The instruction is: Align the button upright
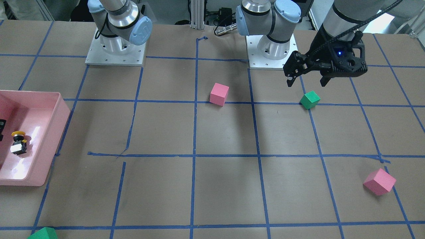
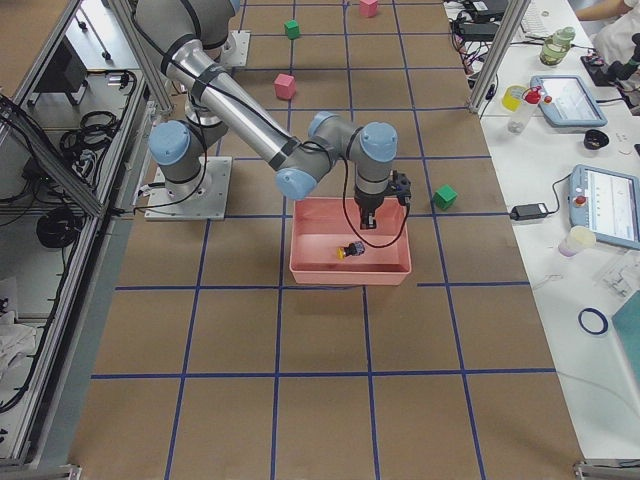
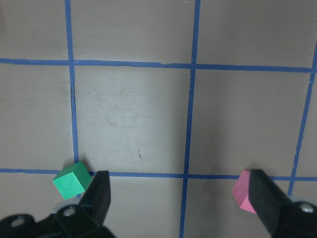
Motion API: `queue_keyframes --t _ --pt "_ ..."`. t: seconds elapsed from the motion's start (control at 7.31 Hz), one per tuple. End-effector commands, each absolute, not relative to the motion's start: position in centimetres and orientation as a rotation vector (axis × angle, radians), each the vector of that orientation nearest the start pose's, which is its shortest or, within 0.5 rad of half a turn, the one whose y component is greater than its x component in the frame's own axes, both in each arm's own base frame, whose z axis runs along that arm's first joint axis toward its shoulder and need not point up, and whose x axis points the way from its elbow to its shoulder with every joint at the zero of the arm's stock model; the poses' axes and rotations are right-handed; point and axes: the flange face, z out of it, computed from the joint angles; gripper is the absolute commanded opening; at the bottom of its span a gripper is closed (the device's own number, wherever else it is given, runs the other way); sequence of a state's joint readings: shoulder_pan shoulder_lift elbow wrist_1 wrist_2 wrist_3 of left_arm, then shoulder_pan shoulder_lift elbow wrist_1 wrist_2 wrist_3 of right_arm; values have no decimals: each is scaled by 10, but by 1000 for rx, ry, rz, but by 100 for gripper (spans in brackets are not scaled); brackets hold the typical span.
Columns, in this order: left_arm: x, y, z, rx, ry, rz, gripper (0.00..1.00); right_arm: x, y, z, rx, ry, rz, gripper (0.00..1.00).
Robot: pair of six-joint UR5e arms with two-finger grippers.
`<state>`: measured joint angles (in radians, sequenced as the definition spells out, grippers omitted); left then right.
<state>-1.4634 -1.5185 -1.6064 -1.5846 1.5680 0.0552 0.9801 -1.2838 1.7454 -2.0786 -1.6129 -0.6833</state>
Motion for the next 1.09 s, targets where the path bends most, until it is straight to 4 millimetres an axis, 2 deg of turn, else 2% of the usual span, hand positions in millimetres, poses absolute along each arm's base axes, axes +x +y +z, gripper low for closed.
queue_keyframes --t 0.0,0.27,0.41,0.55,0.68,0.96 --pt "-78 -484 492 -96 3146 -6 100 -210 -548 283 -163 3173 23 3" --pt "-78 -488 491 -96 3145 -25 100 -206 -548 257 -135 3075 -87 45" --pt "-78 -487 491 -99 3148 -23 100 -219 -548 247 -110 3084 -102 52" --pt "-78 -487 491 -94 3145 -22 100 -231 -545 238 -79 3076 -89 71" --pt "-78 -487 491 -94 3145 -22 100 -231 -543 234 -71 3071 -78 89" --pt "-78 -487 491 -92 3145 -22 100 -231 -541 224 -50 3074 -76 91"
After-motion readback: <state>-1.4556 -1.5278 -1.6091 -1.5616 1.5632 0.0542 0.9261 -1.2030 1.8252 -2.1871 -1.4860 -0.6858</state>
